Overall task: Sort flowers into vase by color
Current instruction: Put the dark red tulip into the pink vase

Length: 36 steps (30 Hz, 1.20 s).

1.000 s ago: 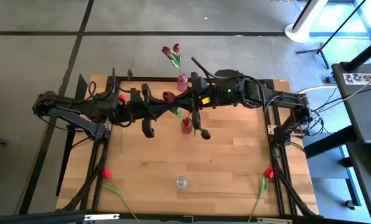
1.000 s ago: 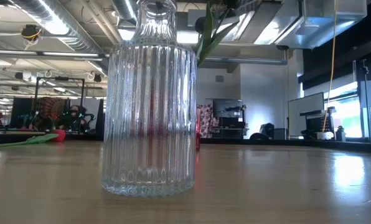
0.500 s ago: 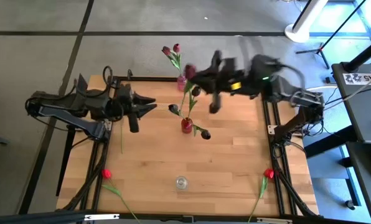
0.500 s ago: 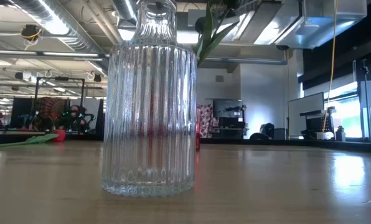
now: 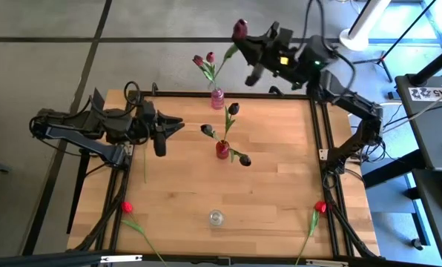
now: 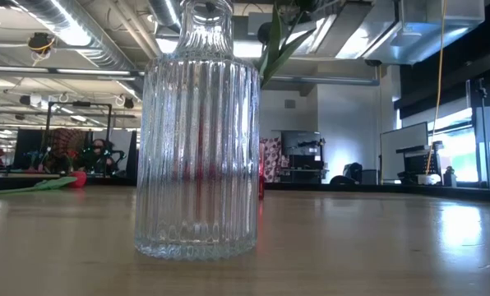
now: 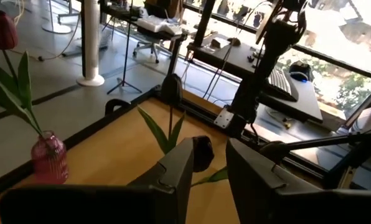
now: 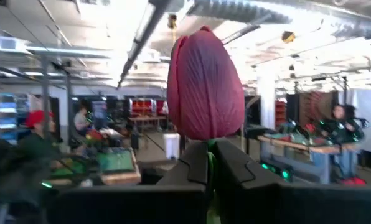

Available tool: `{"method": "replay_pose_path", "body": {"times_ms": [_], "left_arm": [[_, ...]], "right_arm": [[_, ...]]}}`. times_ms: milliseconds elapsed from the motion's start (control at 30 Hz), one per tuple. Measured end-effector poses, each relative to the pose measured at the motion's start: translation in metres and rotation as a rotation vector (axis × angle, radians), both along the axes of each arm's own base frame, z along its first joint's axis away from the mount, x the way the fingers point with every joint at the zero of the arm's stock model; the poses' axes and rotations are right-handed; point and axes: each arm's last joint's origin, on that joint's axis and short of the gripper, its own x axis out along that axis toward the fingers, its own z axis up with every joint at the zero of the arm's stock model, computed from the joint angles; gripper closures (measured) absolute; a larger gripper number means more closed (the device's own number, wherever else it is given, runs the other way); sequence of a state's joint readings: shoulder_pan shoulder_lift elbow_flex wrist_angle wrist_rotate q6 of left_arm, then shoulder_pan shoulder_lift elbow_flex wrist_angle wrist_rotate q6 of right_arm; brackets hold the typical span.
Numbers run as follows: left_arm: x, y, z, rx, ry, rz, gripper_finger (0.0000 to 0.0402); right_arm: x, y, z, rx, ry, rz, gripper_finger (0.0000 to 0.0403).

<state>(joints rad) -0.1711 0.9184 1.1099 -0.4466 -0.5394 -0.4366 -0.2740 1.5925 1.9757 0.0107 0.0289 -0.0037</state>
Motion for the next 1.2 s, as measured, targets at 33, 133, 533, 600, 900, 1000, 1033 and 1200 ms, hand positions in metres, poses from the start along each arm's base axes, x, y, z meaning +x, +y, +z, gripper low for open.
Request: {"method": "replay_pose_path", "body": {"times_ms": [33, 133, 533, 600, 900, 1000, 1033, 1200], "left_arm": [[0.0, 0.0, -0.001, -0.003, 0.005, 0.001, 0.0309], [0.0, 0.0, -0.002, -0.002, 0.021, 0.002, 0.0307], [-0.002, 0.003, -0.004, 0.037, 0.042, 0.11, 0.0305], [-0.003, 0.003, -0.004, 0.034, 0.044, 0.113, 0.0305], [0.001, 0.013, -0.007, 0.005, 0.044, 0.194, 0.0305], [0.0, 0.02, -0.009, 0.009, 0.072, 0.222, 0.0305], [0.0, 0.022, -0.01, 0.018, 0.091, 0.224, 0.0305], [-0.001, 0.032, -0.012, 0.058, 0.137, 0.235, 0.0305]], "right_arm": [[0.002, -0.007, -0.006, 0.004, 0.009, -0.01, 0.0399], [0.007, -0.027, -0.026, 0.035, 0.051, -0.034, 0.04], [0.023, -0.084, -0.128, 0.051, 0.112, -0.224, 0.04], [0.026, -0.092, -0.144, 0.056, 0.108, -0.254, 0.04], [0.047, -0.115, -0.188, 0.104, 0.166, -0.271, 0.0399], [0.049, -0.117, -0.193, 0.091, 0.185, -0.298, 0.0397], [0.05, -0.116, -0.193, 0.086, 0.183, -0.31, 0.0397], [0.046, -0.115, -0.187, 0.08, 0.165, -0.329, 0.0398]]}}
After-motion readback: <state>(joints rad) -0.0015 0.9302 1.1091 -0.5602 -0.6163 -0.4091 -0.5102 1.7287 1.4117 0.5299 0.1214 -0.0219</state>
